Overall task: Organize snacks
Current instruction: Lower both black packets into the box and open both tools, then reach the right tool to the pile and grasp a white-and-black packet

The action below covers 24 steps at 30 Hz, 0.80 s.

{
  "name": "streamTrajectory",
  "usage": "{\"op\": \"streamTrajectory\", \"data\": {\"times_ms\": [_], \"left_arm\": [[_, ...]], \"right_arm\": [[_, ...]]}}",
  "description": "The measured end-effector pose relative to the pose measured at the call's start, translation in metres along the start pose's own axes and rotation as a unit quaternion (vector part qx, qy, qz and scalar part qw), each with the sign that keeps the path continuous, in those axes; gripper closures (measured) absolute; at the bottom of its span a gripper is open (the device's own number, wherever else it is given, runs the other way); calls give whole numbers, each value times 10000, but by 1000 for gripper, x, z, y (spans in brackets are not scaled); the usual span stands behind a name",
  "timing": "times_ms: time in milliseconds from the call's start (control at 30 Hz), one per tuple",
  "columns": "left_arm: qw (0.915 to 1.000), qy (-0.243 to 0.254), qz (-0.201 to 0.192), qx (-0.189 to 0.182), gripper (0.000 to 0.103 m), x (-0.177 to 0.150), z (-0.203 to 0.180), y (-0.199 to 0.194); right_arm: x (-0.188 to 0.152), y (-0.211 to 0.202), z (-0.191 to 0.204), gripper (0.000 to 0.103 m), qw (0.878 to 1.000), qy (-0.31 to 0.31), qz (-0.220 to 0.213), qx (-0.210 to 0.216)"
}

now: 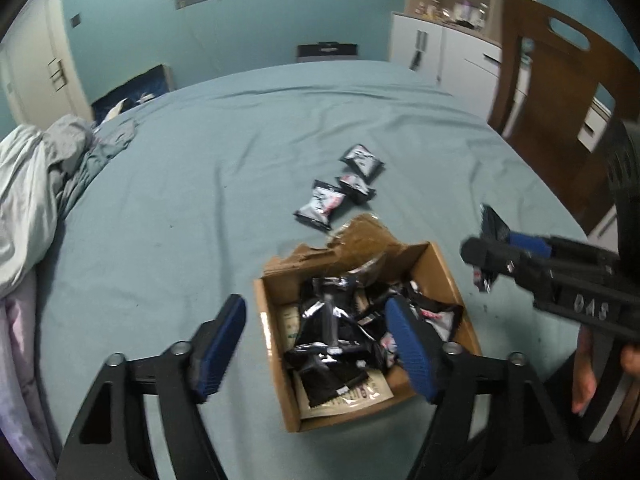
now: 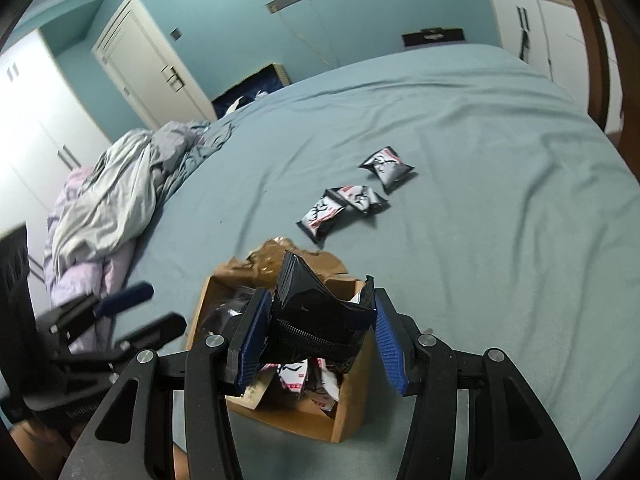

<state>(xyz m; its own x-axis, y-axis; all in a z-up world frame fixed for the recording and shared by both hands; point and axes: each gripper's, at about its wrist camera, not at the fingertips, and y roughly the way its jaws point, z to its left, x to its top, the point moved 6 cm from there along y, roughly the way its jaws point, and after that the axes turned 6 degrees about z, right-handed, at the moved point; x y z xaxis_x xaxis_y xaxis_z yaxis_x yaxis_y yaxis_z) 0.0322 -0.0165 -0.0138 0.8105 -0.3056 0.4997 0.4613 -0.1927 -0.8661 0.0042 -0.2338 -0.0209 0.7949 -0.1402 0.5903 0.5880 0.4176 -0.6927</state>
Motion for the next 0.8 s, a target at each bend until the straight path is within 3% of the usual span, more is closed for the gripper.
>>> {"op": "streamTrajectory", "data": {"times_ms": [133, 467, 567, 700, 800], "left_arm": [[9996, -252, 27, 150, 21, 1, 14, 2], [9971, -670, 181, 313, 21, -2, 35, 14], [9965, -743, 176, 341, 21, -2, 39, 15], [9958, -801, 187, 393, 21, -2, 42, 15], [9949, -894, 200, 418, 21, -3, 46, 15]], "right_arm": [[-1, 5, 8, 53, 9998, -210, 41, 3], [-5, 16, 24, 49, 9987, -438, 185, 204], [-3, 16, 22, 44, 9991, -253, 110, 332], [-2, 11, 17, 24, 9991, 32, -108, 419], [-3, 12, 15, 23, 9995, 41, -38, 322]]}}
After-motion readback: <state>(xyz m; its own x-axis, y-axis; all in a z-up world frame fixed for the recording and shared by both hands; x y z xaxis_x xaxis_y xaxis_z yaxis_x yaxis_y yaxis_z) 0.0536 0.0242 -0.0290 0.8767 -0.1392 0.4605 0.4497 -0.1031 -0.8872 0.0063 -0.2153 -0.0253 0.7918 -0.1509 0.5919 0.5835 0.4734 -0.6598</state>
